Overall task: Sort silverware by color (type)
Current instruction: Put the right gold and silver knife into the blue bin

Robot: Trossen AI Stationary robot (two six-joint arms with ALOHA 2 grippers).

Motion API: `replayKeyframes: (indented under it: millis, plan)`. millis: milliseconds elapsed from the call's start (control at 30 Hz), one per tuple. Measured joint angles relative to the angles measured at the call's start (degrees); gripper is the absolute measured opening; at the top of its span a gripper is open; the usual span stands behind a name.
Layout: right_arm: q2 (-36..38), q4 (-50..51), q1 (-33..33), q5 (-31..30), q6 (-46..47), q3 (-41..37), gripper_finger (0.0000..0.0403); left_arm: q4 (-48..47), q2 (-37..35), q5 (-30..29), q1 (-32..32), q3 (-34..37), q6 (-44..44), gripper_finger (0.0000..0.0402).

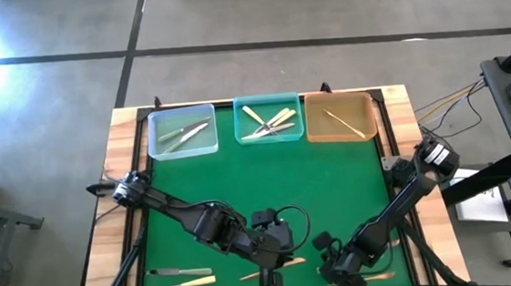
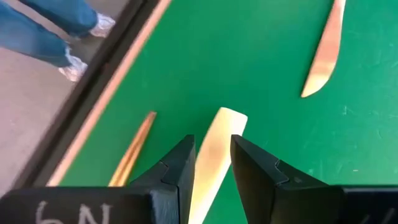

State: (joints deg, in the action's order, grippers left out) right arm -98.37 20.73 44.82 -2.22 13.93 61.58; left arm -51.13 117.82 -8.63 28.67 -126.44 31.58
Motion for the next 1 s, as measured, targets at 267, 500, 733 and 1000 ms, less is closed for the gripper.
replayKeyframes:
  millis: [267,500,733,1000]
  plan:
    - [-5.0,-1.3,0.0,-0.7,2.9,0.3,0.0116,-0.5,-0.1,0.1,0.0,-0.2,-1.3,0.0039]
    - [-7.3,-2.3,0.1,-0.6,4.3,0.2,0.0169,-0.9,-0.1,0.2,0.2,-0.2,-1.5,0.0039]
    - [-8.1,-2.2,0.0,-1.0,8.2,0.2,0.0121,-0.9,-0.1,0.2,0.5,-0.2,-1.5,0.0039]
    - [-8.0,-2.2,-0.1,0.3,13.9,0.1,0.0072,-2.2,-0.1,0.2,1.0,-0.2,-1.5,0.0039]
